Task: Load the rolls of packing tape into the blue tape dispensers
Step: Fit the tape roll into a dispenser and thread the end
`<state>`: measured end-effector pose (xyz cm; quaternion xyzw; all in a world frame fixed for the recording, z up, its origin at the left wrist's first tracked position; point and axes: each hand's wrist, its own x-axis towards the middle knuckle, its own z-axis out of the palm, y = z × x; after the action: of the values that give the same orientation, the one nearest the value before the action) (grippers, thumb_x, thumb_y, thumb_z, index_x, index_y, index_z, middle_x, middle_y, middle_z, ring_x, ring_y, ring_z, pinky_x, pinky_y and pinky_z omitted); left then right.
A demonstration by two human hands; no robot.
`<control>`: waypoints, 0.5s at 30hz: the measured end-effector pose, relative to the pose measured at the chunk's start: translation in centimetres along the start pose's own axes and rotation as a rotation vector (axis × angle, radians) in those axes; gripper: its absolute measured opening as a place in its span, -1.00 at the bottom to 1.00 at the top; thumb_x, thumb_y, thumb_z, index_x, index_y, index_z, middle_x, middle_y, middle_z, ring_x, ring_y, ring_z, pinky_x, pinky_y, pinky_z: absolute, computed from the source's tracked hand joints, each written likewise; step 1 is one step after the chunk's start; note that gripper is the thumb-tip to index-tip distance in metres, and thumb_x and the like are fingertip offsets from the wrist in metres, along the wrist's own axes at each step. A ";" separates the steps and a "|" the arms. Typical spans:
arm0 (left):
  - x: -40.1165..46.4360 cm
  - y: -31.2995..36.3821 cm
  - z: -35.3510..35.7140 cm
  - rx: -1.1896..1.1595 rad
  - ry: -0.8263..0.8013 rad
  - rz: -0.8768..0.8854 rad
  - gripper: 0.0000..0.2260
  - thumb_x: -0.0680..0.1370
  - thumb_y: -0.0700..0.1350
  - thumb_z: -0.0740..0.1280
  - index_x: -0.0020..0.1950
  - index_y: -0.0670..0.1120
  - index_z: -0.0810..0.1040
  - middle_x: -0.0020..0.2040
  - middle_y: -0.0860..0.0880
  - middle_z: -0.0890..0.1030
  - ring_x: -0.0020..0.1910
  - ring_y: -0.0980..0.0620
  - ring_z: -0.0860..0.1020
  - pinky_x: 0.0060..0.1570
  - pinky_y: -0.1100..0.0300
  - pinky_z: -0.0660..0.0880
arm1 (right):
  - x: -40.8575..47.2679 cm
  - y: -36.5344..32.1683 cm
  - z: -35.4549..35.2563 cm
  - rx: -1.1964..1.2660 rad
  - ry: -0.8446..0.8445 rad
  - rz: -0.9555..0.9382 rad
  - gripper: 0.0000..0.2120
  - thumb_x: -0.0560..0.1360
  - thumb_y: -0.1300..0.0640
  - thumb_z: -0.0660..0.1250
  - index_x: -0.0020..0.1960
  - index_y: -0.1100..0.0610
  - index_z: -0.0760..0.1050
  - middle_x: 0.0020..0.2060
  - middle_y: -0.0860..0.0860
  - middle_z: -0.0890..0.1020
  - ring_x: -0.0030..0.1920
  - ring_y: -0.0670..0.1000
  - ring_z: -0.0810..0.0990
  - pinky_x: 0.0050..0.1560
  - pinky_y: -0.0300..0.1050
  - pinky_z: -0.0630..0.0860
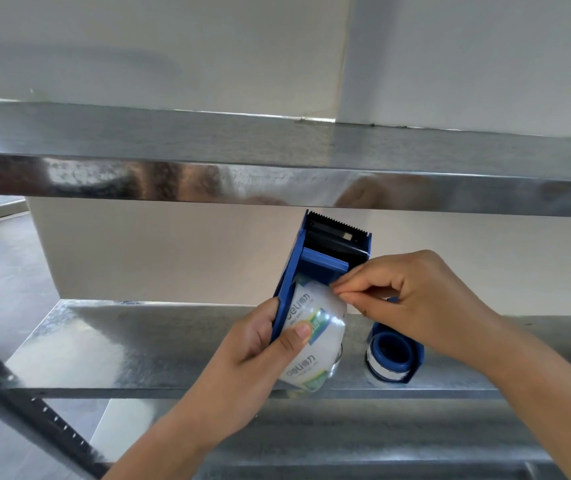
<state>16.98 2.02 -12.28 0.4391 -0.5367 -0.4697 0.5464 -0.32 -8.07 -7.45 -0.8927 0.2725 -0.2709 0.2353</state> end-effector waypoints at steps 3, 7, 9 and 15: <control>0.1 0.0 -0.1 -0.001 0.005 0.014 -0.79 0.55 -0.09 0.23 0.08 -0.18 0.53 -0.01 -0.17 0.65 -0.10 0.12 0.65 -0.19 0.34 0.55 | 0.0 -0.1 -0.5 0.226 -0.016 0.097 -0.87 0.28 0.08 0.47 -0.16 -0.02 0.67 -0.11 -0.30 0.67 -0.11 -0.26 0.66 -0.05 -0.45 0.52; 0.2 -0.4 -0.1 0.032 0.014 0.026 -0.78 0.51 -0.11 0.23 0.07 -0.19 0.53 -0.03 -0.24 0.62 -0.11 0.05 0.61 -0.14 0.28 0.57 | 0.1 0.0 -0.5 0.279 -0.047 0.115 -0.81 0.19 0.03 0.46 -0.20 -0.02 0.67 -0.12 -0.32 0.67 -0.10 -0.24 0.66 -0.04 -0.45 0.52; 0.2 -0.5 -0.1 0.036 0.006 0.021 -0.78 0.51 -0.10 0.23 0.06 -0.19 0.53 -0.03 -0.25 0.62 -0.10 0.02 0.61 -0.14 0.26 0.57 | 0.1 0.1 -0.4 0.295 -0.054 0.121 -0.86 0.23 0.08 0.46 -0.20 0.01 0.68 -0.14 -0.29 0.69 -0.10 -0.24 0.67 -0.06 -0.46 0.51; 0.1 -0.4 0.0 -0.009 -0.011 0.028 -0.78 0.51 -0.13 0.22 0.07 -0.20 0.53 -0.05 -0.20 0.64 -0.13 0.12 0.62 -0.20 0.34 0.54 | 0.0 0.4 -0.7 0.361 -0.065 0.134 -0.80 0.17 0.07 0.48 -0.20 0.02 0.68 -0.07 -0.21 0.68 -0.08 -0.20 0.67 -0.04 -0.43 0.52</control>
<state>16.98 1.88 -12.62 0.4265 -0.5436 -0.4667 0.5521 -0.93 -8.55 -7.14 -0.8241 0.2708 -0.2700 0.4179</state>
